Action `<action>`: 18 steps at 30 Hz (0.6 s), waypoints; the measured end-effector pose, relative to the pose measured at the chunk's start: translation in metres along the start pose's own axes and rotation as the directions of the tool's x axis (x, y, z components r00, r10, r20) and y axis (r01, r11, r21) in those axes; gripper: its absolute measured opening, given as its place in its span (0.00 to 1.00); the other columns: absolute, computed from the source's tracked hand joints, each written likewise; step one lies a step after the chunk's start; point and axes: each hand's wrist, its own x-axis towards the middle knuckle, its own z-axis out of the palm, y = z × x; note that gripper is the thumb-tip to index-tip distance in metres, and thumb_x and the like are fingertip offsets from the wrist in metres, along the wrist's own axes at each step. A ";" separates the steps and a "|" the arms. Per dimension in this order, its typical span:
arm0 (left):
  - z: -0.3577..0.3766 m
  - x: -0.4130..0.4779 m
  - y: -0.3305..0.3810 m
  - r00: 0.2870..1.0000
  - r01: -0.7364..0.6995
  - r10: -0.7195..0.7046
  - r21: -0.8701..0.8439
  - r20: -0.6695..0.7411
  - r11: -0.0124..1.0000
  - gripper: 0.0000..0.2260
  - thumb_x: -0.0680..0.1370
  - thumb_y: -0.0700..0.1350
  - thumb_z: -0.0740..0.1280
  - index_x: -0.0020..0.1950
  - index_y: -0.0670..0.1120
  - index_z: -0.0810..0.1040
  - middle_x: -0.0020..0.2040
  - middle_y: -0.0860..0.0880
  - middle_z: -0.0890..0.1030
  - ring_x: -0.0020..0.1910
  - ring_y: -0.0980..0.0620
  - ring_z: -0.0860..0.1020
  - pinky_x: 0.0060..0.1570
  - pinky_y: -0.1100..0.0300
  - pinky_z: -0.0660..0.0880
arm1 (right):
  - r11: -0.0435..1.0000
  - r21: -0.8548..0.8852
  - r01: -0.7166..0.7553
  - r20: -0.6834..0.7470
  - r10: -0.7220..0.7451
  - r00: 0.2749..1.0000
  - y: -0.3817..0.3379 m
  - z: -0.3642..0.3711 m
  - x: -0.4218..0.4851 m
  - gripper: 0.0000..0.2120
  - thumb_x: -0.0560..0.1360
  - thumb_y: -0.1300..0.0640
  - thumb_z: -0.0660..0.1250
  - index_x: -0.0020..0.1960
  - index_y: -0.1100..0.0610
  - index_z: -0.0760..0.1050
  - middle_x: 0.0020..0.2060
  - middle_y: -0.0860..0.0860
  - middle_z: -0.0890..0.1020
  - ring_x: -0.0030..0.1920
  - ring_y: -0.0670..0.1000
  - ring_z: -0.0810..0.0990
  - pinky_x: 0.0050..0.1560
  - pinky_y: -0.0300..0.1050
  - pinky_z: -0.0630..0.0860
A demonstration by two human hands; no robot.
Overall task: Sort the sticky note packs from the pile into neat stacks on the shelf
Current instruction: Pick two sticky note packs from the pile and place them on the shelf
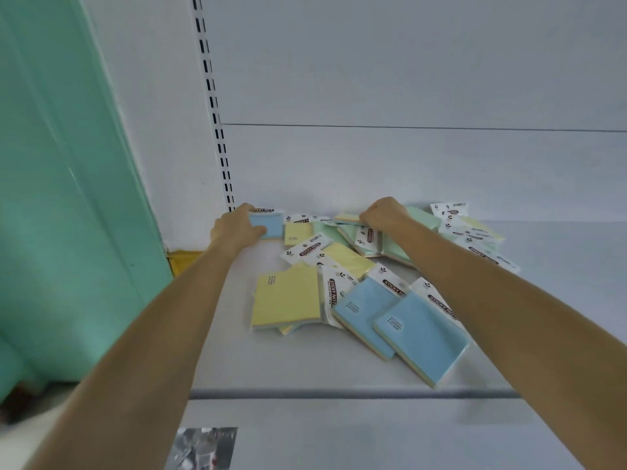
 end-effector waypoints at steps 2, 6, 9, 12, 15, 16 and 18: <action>-0.004 0.002 0.000 1.000 -0.011 0.009 -0.096 -0.023 0.995 0.25 0.72 0.45 0.70 0.68 0.46 0.67 0.64 0.41 0.73 0.63 0.41 0.71 0.57 0.53 0.70 | 0.979 0.199 0.047 -0.032 -0.042 0.999 0.003 -0.001 0.002 0.12 0.73 0.58 0.64 0.56 0.58 0.75 0.49 0.53 0.78 0.50 0.54 0.78 0.50 0.43 0.73; -0.012 0.009 0.001 1.000 0.014 -0.008 -0.312 0.020 0.950 0.25 0.71 0.35 0.68 0.67 0.45 0.69 0.67 0.39 0.69 0.66 0.41 0.68 0.63 0.53 0.69 | 0.881 0.426 0.208 -0.128 -0.170 0.977 0.006 -0.003 0.000 0.18 0.70 0.67 0.63 0.59 0.54 0.75 0.48 0.52 0.72 0.46 0.52 0.74 0.50 0.49 0.75; -0.017 0.008 0.006 1.000 0.020 -0.027 -0.500 -0.005 0.866 0.22 0.72 0.31 0.64 0.65 0.43 0.72 0.67 0.39 0.70 0.64 0.40 0.71 0.60 0.53 0.71 | 0.834 0.470 0.289 -0.169 -0.236 0.957 0.007 -0.011 -0.004 0.22 0.70 0.69 0.59 0.59 0.52 0.75 0.51 0.51 0.71 0.46 0.52 0.73 0.39 0.42 0.74; -0.021 0.001 0.021 0.998 -0.032 -0.007 -0.626 -0.060 0.779 0.21 0.73 0.31 0.62 0.64 0.44 0.73 0.63 0.39 0.73 0.55 0.44 0.74 0.50 0.57 0.71 | 0.798 0.498 0.339 -0.191 -0.280 0.941 0.020 -0.026 -0.007 0.23 0.70 0.71 0.59 0.58 0.50 0.75 0.51 0.50 0.71 0.45 0.53 0.74 0.41 0.47 0.75; -0.021 -0.009 0.049 0.996 -0.070 0.012 -0.728 -0.085 0.681 0.20 0.73 0.32 0.60 0.63 0.46 0.74 0.61 0.42 0.74 0.57 0.47 0.73 0.45 0.61 0.71 | 0.794 0.489 0.361 -0.217 -0.291 0.932 0.040 -0.046 -0.011 0.24 0.70 0.71 0.60 0.59 0.49 0.74 0.49 0.48 0.71 0.44 0.53 0.73 0.52 0.54 0.77; -0.019 -0.013 0.060 0.996 -0.084 0.032 -0.745 -0.083 0.662 0.20 0.73 0.32 0.60 0.63 0.46 0.74 0.62 0.42 0.74 0.59 0.47 0.74 0.42 0.63 0.71 | 0.784 0.503 0.365 -0.231 -0.285 0.930 0.049 -0.054 -0.012 0.24 0.70 0.71 0.60 0.60 0.49 0.74 0.48 0.47 0.72 0.43 0.53 0.73 0.51 0.54 0.77; -0.012 -0.023 0.085 0.994 -0.110 0.088 -0.759 -0.070 0.642 0.20 0.73 0.31 0.60 0.62 0.46 0.75 0.65 0.41 0.73 0.62 0.46 0.73 0.37 0.65 0.70 | 0.760 0.538 0.365 -0.262 -0.260 0.929 0.069 -0.072 -0.015 0.25 0.70 0.72 0.60 0.60 0.50 0.74 0.47 0.47 0.72 0.42 0.53 0.72 0.47 0.54 0.77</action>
